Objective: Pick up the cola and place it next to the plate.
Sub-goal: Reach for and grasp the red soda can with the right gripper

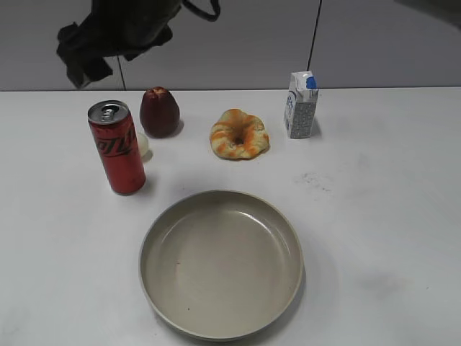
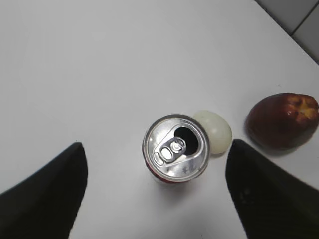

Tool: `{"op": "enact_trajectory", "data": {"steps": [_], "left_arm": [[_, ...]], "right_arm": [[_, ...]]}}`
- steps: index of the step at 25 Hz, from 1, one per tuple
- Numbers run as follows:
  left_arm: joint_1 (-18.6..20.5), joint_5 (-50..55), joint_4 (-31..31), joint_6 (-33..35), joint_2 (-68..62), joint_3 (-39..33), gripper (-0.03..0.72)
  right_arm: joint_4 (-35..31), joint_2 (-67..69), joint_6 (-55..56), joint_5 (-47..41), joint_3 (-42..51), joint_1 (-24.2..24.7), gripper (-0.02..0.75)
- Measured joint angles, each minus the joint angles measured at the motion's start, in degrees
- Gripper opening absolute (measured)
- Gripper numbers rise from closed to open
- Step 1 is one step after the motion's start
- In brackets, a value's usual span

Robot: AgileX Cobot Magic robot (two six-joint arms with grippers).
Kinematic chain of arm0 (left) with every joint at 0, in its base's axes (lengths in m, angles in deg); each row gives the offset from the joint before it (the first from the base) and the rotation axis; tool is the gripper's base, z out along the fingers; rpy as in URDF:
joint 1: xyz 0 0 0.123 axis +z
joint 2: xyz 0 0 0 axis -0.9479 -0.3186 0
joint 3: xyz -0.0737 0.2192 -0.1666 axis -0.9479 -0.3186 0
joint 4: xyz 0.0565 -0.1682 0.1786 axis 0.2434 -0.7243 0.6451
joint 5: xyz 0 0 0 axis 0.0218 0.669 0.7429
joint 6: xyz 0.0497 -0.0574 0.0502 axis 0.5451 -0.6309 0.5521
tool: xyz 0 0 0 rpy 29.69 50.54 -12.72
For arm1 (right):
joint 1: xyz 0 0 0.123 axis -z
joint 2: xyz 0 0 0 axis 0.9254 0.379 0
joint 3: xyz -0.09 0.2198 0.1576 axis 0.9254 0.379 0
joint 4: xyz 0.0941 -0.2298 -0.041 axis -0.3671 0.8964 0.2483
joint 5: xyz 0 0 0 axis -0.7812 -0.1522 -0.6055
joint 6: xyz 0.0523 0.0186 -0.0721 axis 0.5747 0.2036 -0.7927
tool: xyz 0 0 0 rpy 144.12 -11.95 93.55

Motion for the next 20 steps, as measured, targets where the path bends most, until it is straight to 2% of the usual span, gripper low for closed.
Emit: {"op": "enact_trajectory", "data": {"steps": [8, 20], "left_arm": [[0.0, 0.0, 0.0, 0.0, 0.0, 0.0, 0.236], [0.0, 0.0, 0.0, 0.0, 0.0, 0.0, 0.236]], "right_arm": [[0.59, 5.27, -1.22, 6.32, -0.07, -0.94, 0.662], [3.01, 8.37, -1.42, 10.12, -0.11, -0.87, 0.662]]}}
